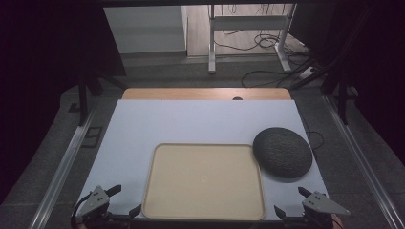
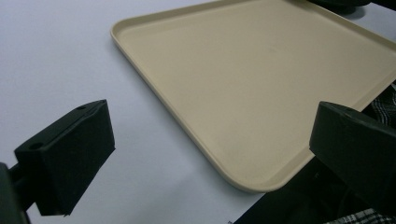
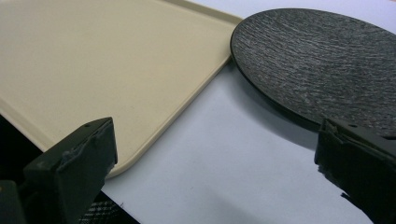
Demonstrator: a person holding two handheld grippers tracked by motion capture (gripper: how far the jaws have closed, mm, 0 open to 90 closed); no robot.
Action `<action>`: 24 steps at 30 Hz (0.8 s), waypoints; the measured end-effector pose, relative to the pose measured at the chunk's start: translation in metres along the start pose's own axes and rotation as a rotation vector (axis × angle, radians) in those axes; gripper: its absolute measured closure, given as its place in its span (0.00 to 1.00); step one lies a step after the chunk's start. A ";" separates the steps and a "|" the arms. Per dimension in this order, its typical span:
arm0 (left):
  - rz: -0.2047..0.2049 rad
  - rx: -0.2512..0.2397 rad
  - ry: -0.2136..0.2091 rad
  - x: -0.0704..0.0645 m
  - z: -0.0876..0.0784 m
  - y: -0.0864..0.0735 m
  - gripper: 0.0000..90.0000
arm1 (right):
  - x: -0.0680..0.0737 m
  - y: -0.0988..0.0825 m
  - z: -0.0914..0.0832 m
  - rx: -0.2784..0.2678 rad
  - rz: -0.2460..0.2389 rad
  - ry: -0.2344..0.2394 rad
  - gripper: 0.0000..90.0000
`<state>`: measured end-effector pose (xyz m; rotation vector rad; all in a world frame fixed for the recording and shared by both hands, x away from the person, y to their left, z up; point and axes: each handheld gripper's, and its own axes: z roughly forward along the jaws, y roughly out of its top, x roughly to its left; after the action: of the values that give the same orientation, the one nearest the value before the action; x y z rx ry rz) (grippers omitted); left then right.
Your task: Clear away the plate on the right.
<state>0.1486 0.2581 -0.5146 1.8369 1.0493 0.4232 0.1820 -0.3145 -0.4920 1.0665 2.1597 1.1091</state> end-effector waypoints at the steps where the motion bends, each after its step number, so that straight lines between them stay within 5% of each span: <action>1: 0.001 0.000 -0.001 0.000 0.000 0.000 0.00 | 0.000 0.000 0.000 0.000 0.001 0.001 0.00; 24: 0.008 0.003 -0.001 -0.001 0.000 0.000 0.00 | -0.003 0.009 0.005 -0.015 0.024 0.011 0.00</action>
<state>0.1482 0.2572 -0.5147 1.8443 1.0425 0.4262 0.1910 -0.3117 -0.4874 1.0844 2.1492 1.1428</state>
